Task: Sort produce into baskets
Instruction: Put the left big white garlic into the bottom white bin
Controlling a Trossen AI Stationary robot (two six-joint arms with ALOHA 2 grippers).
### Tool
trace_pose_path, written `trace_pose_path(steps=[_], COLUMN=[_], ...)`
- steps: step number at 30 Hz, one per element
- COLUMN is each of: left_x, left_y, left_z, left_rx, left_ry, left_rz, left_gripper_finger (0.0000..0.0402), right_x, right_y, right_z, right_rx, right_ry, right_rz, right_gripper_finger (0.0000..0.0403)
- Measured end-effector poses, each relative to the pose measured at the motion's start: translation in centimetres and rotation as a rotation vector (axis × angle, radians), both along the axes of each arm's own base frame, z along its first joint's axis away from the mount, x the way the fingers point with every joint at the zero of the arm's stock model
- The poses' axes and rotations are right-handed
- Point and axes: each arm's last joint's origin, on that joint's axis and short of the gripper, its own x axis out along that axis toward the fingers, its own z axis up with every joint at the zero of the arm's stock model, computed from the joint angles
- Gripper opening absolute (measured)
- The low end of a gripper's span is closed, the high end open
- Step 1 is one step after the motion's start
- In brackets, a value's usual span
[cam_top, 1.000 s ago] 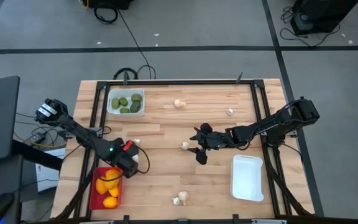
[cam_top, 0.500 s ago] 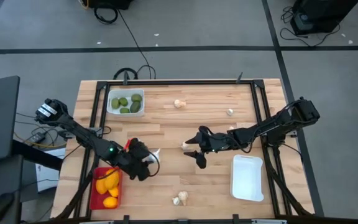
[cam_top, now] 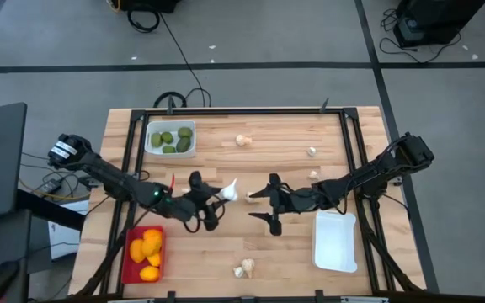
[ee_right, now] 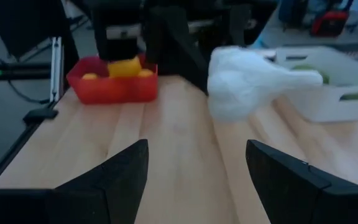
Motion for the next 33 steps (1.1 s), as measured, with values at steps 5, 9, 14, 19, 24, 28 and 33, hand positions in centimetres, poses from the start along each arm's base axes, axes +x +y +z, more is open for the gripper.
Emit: trace_pose_path(steps=[5,9,14,19,24,28,33], left_x=[0.3,0.6,1.9,2.9,3.0,3.1,3.4], left_y=[0.4,0.5,0.3,0.1,0.0,0.0,-0.1], left_z=[0.3,0.4,-0.4,-0.9,-0.9,-0.9,-1.1], left_rx=[0.037,0.031,0.046,0.058,0.048,0.003,-0.017], left_ry=[-0.016,-0.047,-0.082,-0.128,-0.150,-0.170,-0.198], left_rz=[-0.003,0.014,-0.008,-0.019,-0.027,-0.017,-0.008], left_gripper_finger=[0.0168,0.0168,0.0168,0.0168,0.0168,0.0168,0.0168], right_x=[0.1,0.3,0.5,0.5,0.5,0.5,0.5], right_y=[-0.3,-0.7,-1.0,-1.0,-1.0,-1.2,-1.3], right_z=[0.6,0.9,1.1,1.0,0.9,0.9,0.9], right_rx=[-0.040,-0.065,-0.060,-0.062,-0.051,-0.045,-0.044], right_ry=[-0.059,-0.092,-0.111,-0.094,-0.087,-0.088,-0.087], right_rz=[-0.066,-0.094,-0.036,-0.033,-0.042,-0.058,-0.083], right_gripper_finger=[0.0279,0.0279,0.0279,0.0278,0.0258,0.0223,0.0169])
